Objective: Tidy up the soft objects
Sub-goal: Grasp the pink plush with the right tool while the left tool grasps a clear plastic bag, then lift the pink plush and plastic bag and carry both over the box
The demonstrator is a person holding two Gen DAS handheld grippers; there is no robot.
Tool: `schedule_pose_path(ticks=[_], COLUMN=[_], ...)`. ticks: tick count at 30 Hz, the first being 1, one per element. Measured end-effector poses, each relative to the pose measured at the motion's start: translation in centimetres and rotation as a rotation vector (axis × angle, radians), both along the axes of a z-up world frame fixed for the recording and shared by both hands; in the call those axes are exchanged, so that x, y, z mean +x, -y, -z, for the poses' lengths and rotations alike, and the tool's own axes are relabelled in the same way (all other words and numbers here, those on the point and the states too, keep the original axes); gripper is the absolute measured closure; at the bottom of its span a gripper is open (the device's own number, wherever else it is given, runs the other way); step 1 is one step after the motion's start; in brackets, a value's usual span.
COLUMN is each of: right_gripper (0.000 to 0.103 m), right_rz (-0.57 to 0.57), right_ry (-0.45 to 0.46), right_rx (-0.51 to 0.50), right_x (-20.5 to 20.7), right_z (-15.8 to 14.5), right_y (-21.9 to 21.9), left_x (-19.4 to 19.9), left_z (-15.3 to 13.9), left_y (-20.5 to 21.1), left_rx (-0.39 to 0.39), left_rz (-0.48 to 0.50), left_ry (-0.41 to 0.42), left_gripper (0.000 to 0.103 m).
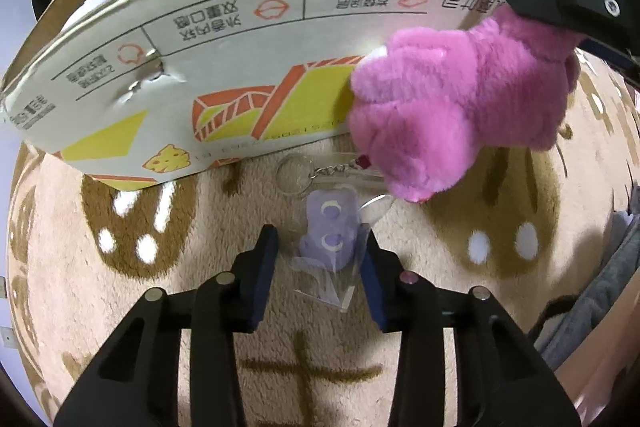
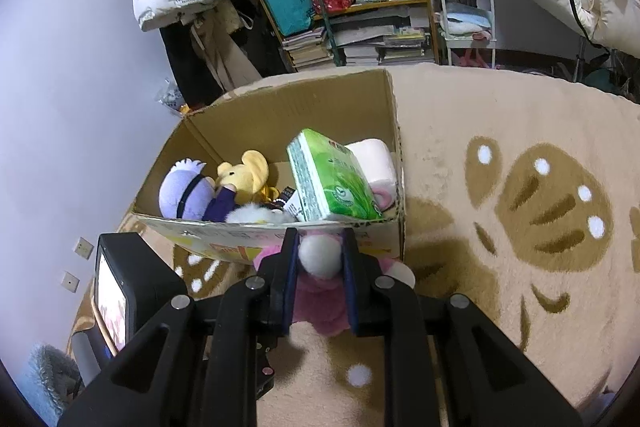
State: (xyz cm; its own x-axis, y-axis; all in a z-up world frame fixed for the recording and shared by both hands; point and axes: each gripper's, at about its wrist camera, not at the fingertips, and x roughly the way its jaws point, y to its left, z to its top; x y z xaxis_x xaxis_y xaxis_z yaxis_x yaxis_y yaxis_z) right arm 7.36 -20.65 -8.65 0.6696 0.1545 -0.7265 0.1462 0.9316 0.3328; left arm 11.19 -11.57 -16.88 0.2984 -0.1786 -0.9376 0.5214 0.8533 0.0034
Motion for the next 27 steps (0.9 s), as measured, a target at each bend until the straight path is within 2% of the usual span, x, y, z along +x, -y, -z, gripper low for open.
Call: schedule_pose_path(ticks=[4,6,7,8,17,27], right_gripper=[0.082,0.083,0.083,0.083,0.083,0.083], right_rz=[-0.001,-0.004,-0.008,-0.013,-0.042,-0.022], right_ry=[0.023,0.043,0.054,0.070,0.176,0.313], right_rx=[-0.002,0.005,0.012,0.021,-0.006,-0.020], right_x=[-0.1,-0.3,-0.5,-0.7,-2.3,-4.1], right_z=[-0.4,-0.7,-0.9,-1.0,-3.5,-6.0], right_y=[-0.2,-0.2,-0.2,-0.1,-1.1,-0.7], left_x=[-0.6,-0.8,-0.6,-0.7,-1.7,-3.3], left_z=[-0.7,-1.6,-1.7,-2.1,-5.0,-7.6], left_y=[-0.2,-0.5,-0.8,-1.3,-3.4,-4.8], left_rx=[0.004,0.002,-0.007,-0.017,-0.066,-0.106], left_rz=[-0.012,-0.025,-0.029,-0.043,-0.105,-0.151], left_ry=[0.003,0.011,0.010,0.006,0.073,0.150], left_gripper=[0.073,0.080,0.088,0.090,0.092,0.092])
